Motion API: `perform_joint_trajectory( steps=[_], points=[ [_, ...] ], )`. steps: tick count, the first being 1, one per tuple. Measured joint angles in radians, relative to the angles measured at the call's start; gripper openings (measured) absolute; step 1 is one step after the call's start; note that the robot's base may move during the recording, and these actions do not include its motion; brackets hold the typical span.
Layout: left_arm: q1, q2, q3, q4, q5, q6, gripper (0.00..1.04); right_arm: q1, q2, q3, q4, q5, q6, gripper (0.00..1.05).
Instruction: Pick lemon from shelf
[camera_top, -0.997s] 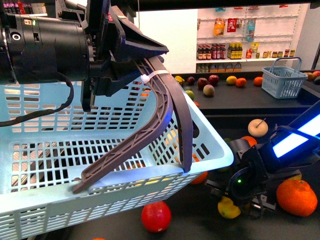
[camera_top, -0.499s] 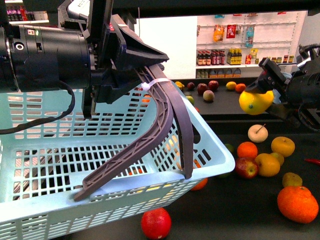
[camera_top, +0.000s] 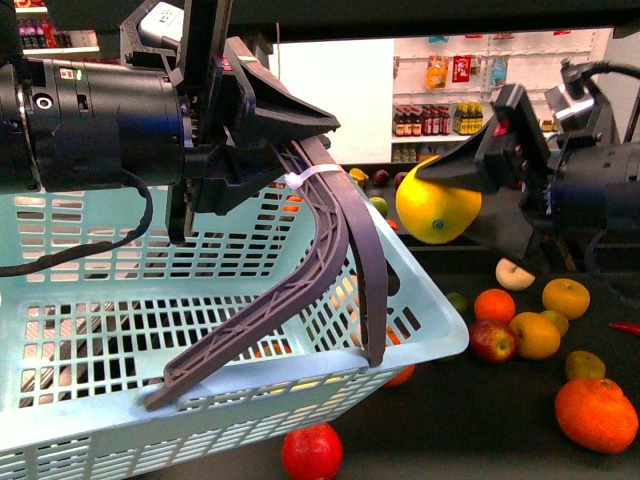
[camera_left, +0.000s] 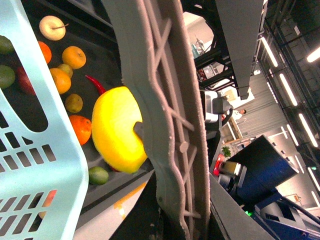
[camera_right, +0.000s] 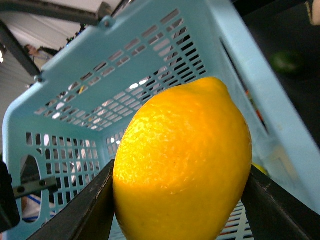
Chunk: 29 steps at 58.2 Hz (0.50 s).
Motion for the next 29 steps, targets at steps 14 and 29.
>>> perform_joint_trajectory(
  steps=[14,29],
  points=[
    [0.0,0.0,0.0,0.0,0.0,0.0,0.11,0.047,0.006,-0.013,-0.003,0.014,-0.069,0.63],
    [0.0,0.0,0.0,0.0,0.002,0.0,0.11,0.06,0.019,-0.018,-0.001,0.013,-0.1,0.96]
  ],
)
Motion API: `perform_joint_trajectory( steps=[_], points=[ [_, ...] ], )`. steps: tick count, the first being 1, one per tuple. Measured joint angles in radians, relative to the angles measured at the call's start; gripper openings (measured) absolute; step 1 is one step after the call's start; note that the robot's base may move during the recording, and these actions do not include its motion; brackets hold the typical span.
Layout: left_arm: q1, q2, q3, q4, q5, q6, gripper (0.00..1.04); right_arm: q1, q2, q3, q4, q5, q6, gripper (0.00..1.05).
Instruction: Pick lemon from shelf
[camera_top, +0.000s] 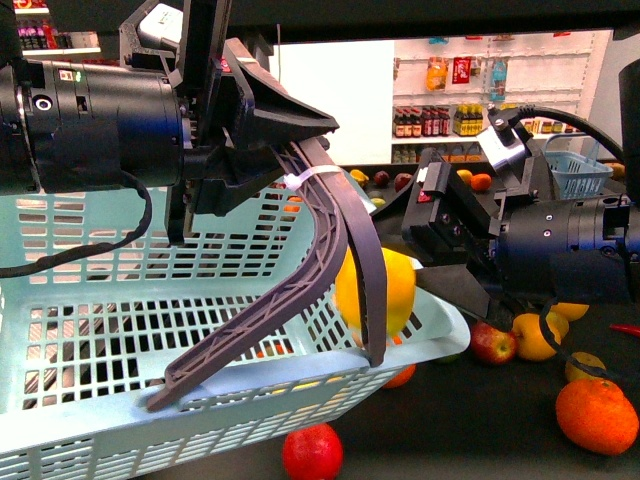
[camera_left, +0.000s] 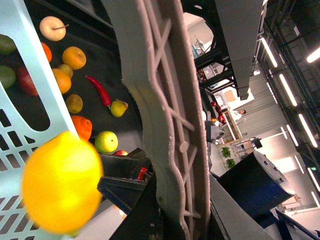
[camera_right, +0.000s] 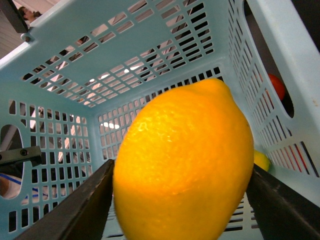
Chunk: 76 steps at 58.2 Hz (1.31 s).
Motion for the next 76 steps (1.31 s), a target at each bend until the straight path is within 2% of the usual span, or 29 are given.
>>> perform_joint_trajectory(
  steps=[2,11,26,36,41,50,57,59,64,68,76],
  points=[
    [0.0,0.0,0.0,0.0,0.002,0.0,0.11,0.0,0.0,0.0,0.0,0.0,0.0,0.99],
    [0.0,0.003,0.0,-0.001,-0.005,-0.002,0.11,0.002,0.0,0.0,-0.004,0.027,-0.025,0.97],
    [0.0,0.004,0.0,-0.001,-0.004,-0.004,0.11,-0.069,-0.105,-0.021,-0.106,0.208,-0.253,0.97],
    [0.0,0.004,0.0,-0.001,-0.001,-0.003,0.11,-0.15,-0.396,-0.164,-0.209,0.253,-0.509,0.97],
    [-0.001,0.004,0.0,-0.001,-0.001,-0.005,0.11,-0.173,-0.553,-0.256,-0.268,0.256,-0.578,0.97],
    [-0.001,0.004,0.0,-0.001,-0.004,-0.005,0.11,-0.201,-0.864,-0.384,-0.461,0.294,-0.613,0.97],
    [-0.001,0.004,0.0,-0.001,-0.003,-0.006,0.11,-0.209,-1.131,-0.425,-0.642,0.372,-0.616,0.97],
    [-0.001,0.004,0.0,-0.001,-0.003,-0.007,0.11,-0.212,-1.193,-0.441,-0.65,0.415,-0.618,0.95],
    [-0.001,0.004,0.0,-0.001,-0.002,-0.006,0.11,-0.217,-1.354,-0.517,-0.619,0.503,-0.621,0.82],
    [-0.001,0.004,0.0,-0.001,-0.004,-0.007,0.11,-0.221,-1.506,-0.58,-0.678,0.511,-0.624,0.7],
    [-0.002,0.004,0.0,-0.001,0.0,-0.005,0.11,-0.22,-1.638,-0.706,-0.661,0.51,-0.624,0.46]
  ],
)
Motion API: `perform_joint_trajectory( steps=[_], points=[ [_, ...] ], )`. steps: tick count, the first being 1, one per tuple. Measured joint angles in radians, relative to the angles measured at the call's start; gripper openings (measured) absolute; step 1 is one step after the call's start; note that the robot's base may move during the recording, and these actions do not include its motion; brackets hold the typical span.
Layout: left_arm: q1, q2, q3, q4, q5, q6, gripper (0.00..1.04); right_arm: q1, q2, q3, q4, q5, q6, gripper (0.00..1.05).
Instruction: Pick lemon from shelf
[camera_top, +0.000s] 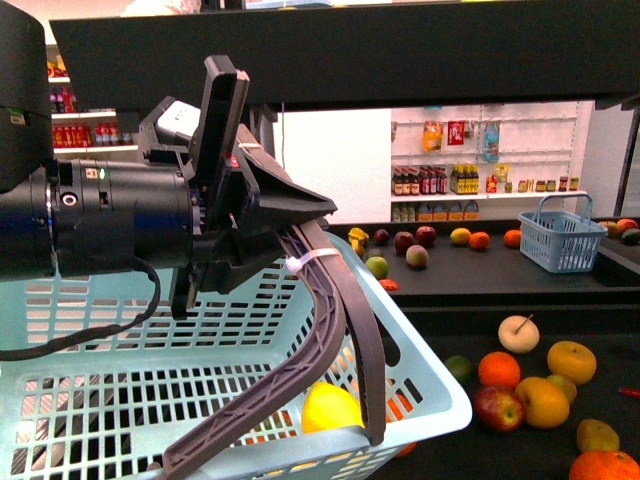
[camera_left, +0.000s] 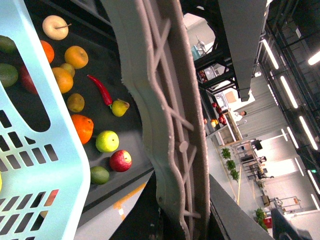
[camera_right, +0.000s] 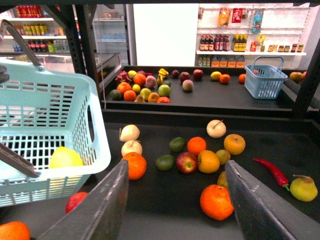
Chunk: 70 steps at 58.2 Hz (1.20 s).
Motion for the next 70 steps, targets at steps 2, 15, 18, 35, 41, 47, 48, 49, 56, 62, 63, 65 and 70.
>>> perform_joint_trajectory(
  steps=[2,15,18,35,41,47,48,49,56,62,63,65,70],
  points=[
    [0.0,0.0,0.0,0.0,0.0,-0.002,0.11,0.0,-0.014,-0.025,0.002,-0.001,0.0,0.4],
    [0.0,0.0,0.0,0.0,-0.002,-0.001,0.11,0.0,-0.052,-0.072,0.013,0.0,0.0,0.02],
    [0.0,0.0,0.0,0.0,-0.002,-0.002,0.11,0.0,-0.059,-0.077,0.015,-0.001,-0.003,0.03],
    [0.0,0.0,0.0,0.0,-0.001,-0.002,0.11,0.0,-0.085,-0.11,0.02,0.0,-0.003,0.03],
    [0.0,0.0,0.0,0.0,-0.002,-0.003,0.11,0.0,-0.114,-0.137,0.023,0.001,-0.003,0.03],
    [0.0,0.0,0.0,0.0,-0.002,-0.002,0.11,0.0,-0.116,-0.137,0.024,0.002,-0.003,0.03],
    [0.0,0.0,0.0,0.0,-0.002,-0.002,0.11,-0.001,-0.116,-0.137,0.024,0.002,-0.003,0.03],
    [0.0,0.0,0.0,0.0,-0.002,-0.003,0.11,-0.001,-0.117,-0.137,0.024,0.002,-0.003,0.03],
    [0.0,0.0,0.0,0.0,-0.002,-0.002,0.11,0.0,-0.118,-0.137,0.024,0.002,-0.003,0.14],
    [0.0,0.0,0.0,0.0,-0.001,-0.002,0.11,0.0,-0.118,-0.137,0.024,0.002,-0.003,0.37],
    [0.0,0.0,0.0,0.0,-0.001,-0.002,0.11,-0.001,-0.118,-0.137,0.024,0.002,-0.003,0.4],
    [0.0,0.0,0.0,0.0,-0.001,-0.002,0.11,-0.001,-0.118,-0.137,0.024,0.002,-0.003,0.45],
    [0.0,0.0,0.0,0.0,-0.002,-0.003,0.11,-0.001,-0.118,-0.137,0.024,0.002,-0.003,0.61]
  ],
)
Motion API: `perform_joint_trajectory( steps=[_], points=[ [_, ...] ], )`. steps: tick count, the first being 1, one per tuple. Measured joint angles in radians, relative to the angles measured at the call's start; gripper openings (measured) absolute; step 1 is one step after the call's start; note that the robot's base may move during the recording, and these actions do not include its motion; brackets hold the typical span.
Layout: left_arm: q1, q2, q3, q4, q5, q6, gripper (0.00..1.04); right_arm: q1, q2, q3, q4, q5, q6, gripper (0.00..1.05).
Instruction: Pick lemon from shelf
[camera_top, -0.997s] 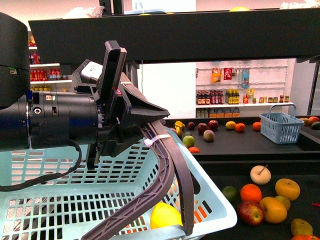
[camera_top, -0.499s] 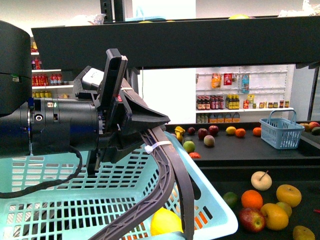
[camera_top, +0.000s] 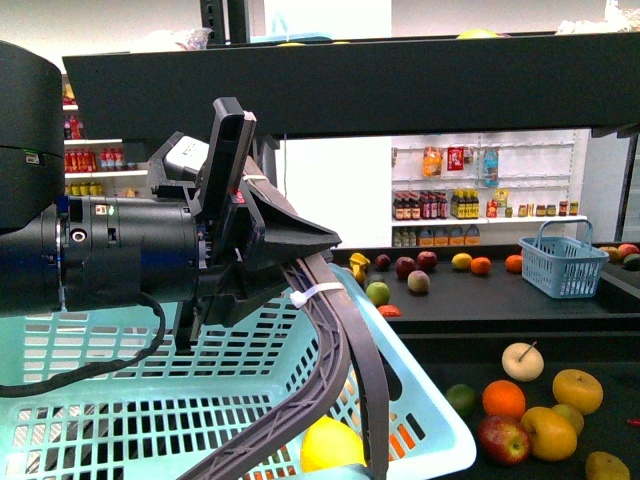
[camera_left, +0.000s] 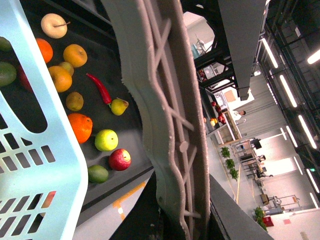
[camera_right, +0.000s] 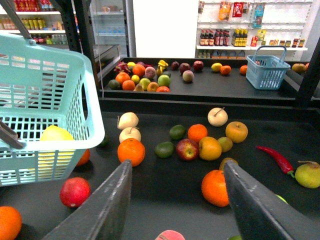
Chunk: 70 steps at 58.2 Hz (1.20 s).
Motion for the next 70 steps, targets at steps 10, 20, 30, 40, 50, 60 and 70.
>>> perform_joint_trajectory(
  steps=[10,20,30,40,50,60,70],
  points=[
    [0.0,0.0,0.0,0.0,0.0,0.0,0.11,0.0,0.0,0.0,0.0,0.0,0.0,0.93],
    [-0.002,0.0,0.0,0.004,-0.04,-0.011,0.11,0.0,0.0,0.0,0.0,0.0,0.0,0.97],
    [0.023,0.006,0.0,0.111,-0.321,-0.164,0.11,0.0,0.0,0.0,0.0,0.0,0.0,0.97],
    [0.124,0.026,0.014,0.289,-0.382,-0.293,0.11,0.0,-0.001,0.0,0.0,0.0,0.0,0.97],
    [0.249,0.084,0.023,0.465,-0.456,-0.433,0.11,0.0,-0.001,0.0,0.0,0.0,0.0,0.97],
    [0.409,0.14,0.042,0.57,-0.486,-0.566,0.11,0.0,-0.001,0.0,0.0,0.0,0.0,0.97],
    [0.495,0.159,0.058,0.605,-0.466,-0.586,0.11,0.0,-0.001,0.0,0.0,0.0,0.0,0.97]
  ],
)
